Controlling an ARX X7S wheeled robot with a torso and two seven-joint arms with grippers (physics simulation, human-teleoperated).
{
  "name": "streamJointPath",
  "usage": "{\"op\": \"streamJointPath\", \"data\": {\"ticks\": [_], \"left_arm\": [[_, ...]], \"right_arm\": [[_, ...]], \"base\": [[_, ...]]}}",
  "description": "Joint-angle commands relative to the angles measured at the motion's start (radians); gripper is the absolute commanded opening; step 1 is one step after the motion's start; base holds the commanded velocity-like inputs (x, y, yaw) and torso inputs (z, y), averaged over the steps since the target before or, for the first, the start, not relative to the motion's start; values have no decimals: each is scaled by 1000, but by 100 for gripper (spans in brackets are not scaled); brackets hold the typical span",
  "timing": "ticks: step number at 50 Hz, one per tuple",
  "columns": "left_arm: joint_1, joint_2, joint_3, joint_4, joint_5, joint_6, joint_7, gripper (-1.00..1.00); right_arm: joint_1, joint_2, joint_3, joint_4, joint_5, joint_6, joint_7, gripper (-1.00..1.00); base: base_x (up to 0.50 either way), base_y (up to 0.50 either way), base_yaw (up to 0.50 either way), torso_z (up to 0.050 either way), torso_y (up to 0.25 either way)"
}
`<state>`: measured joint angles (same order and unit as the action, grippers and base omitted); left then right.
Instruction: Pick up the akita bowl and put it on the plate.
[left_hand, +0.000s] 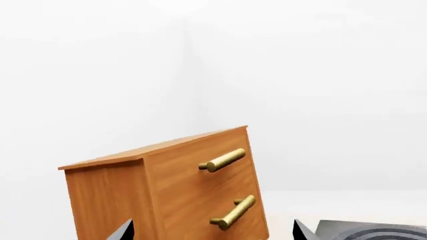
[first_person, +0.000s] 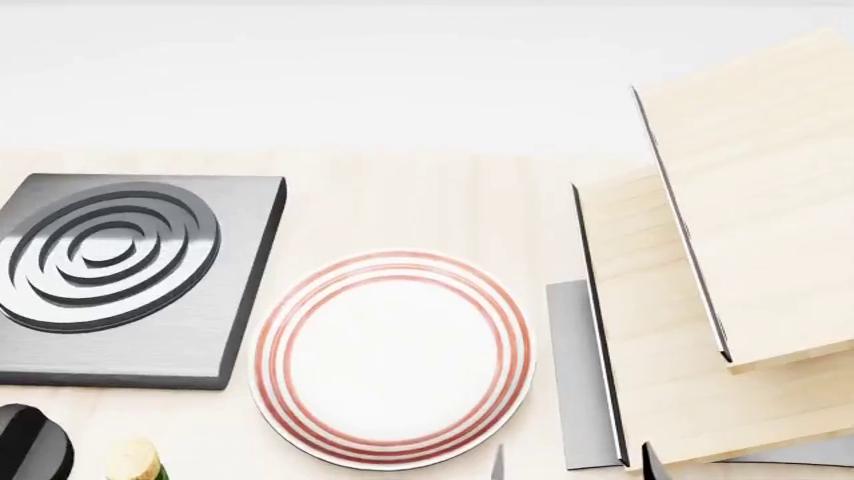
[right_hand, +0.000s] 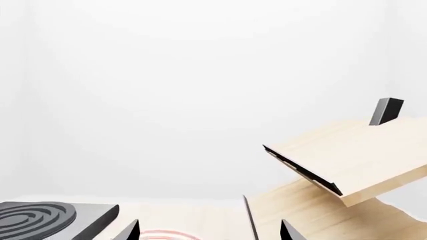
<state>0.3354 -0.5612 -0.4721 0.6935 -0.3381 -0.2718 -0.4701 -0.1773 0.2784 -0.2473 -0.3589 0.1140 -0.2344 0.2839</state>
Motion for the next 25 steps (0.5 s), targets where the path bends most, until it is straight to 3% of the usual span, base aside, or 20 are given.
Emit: {"op": "streamJointPath", "data": {"ticks": [1,10,12,13,25], "left_arm": [[21,-57,-75,-12,-71,-90,31,100],[44,-102,-115,-15,-187,-192,84,100],[41,-120,-128,-19,-286,-251,120,100],[44,-145,-87,-21,-204,-277,68,100],[5,-184,-2,-79,-298,-410,91,100]], "right_arm": [[5,0,-11,11,-6,-2,3,100],[17,-3,-22,39,-9,-5,2,100],[22,-4,-25,50,-11,-5,2,100],[25,-4,-26,54,-11,-4,2,100],[36,-6,-35,78,-15,-3,7,100]], "base": [[0,0,0,0,0],[0,0,0,0,0],[0,0,0,0,0],[0,0,0,0,0],[0,0,0,0,0]]}}
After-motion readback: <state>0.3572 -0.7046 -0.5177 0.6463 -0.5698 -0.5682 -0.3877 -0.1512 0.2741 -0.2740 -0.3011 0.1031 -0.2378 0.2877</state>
